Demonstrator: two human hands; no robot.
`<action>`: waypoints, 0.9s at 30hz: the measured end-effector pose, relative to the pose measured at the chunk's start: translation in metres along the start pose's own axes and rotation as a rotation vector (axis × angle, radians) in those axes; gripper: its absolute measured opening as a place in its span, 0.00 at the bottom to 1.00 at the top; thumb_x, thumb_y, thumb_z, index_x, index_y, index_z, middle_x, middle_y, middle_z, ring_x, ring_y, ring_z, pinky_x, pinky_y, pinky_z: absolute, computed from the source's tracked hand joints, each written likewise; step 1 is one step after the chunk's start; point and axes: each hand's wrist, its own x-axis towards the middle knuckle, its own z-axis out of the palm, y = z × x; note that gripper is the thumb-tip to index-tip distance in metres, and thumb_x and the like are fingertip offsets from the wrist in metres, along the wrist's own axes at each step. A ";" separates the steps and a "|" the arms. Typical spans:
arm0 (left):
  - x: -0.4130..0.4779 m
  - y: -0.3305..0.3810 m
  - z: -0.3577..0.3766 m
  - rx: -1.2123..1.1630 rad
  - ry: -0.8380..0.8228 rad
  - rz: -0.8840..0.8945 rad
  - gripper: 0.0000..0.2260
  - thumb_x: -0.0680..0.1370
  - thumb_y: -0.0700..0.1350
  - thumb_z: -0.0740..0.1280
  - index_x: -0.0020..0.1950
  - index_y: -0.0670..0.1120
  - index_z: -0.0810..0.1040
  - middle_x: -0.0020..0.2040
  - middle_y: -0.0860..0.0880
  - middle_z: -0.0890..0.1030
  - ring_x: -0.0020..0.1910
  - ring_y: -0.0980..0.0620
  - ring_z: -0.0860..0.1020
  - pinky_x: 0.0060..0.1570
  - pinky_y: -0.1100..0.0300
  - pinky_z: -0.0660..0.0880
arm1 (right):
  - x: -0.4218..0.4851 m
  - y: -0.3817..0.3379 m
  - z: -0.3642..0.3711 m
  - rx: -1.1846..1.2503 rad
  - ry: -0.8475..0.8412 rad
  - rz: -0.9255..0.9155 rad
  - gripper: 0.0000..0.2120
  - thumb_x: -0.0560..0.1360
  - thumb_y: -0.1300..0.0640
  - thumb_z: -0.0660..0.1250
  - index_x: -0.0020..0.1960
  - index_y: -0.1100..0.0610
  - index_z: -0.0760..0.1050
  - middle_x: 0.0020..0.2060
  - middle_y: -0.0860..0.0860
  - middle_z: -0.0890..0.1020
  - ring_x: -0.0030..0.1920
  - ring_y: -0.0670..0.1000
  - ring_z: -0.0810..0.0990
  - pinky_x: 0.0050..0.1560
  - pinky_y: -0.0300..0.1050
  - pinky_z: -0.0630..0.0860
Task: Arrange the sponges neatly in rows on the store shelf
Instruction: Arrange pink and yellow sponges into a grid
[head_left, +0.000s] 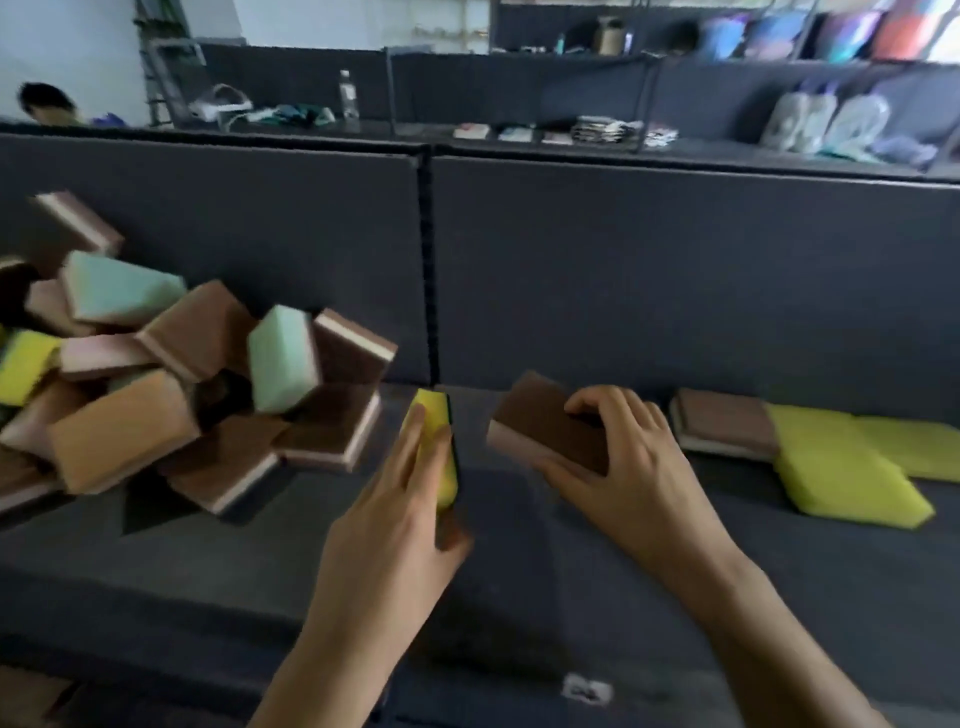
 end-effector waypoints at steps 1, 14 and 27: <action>0.006 0.015 0.011 -0.007 -0.029 0.029 0.44 0.60 0.46 0.80 0.74 0.46 0.67 0.76 0.49 0.64 0.54 0.49 0.82 0.32 0.62 0.75 | -0.008 0.015 -0.014 -0.018 0.023 0.039 0.25 0.71 0.35 0.66 0.59 0.50 0.71 0.55 0.45 0.75 0.54 0.50 0.71 0.51 0.41 0.69; 0.019 0.155 0.113 0.247 -0.200 0.336 0.33 0.60 0.46 0.78 0.65 0.48 0.78 0.69 0.46 0.74 0.56 0.45 0.80 0.32 0.54 0.80 | -0.097 0.147 -0.124 -0.112 0.033 0.301 0.27 0.70 0.36 0.69 0.62 0.50 0.70 0.59 0.45 0.75 0.56 0.50 0.71 0.53 0.47 0.74; 0.020 0.228 0.138 -0.022 -0.119 0.389 0.39 0.71 0.53 0.74 0.77 0.46 0.61 0.73 0.47 0.69 0.66 0.47 0.74 0.57 0.53 0.75 | -0.118 0.190 -0.150 -0.079 -0.110 0.073 0.25 0.71 0.40 0.72 0.62 0.51 0.70 0.61 0.46 0.74 0.58 0.50 0.71 0.54 0.47 0.76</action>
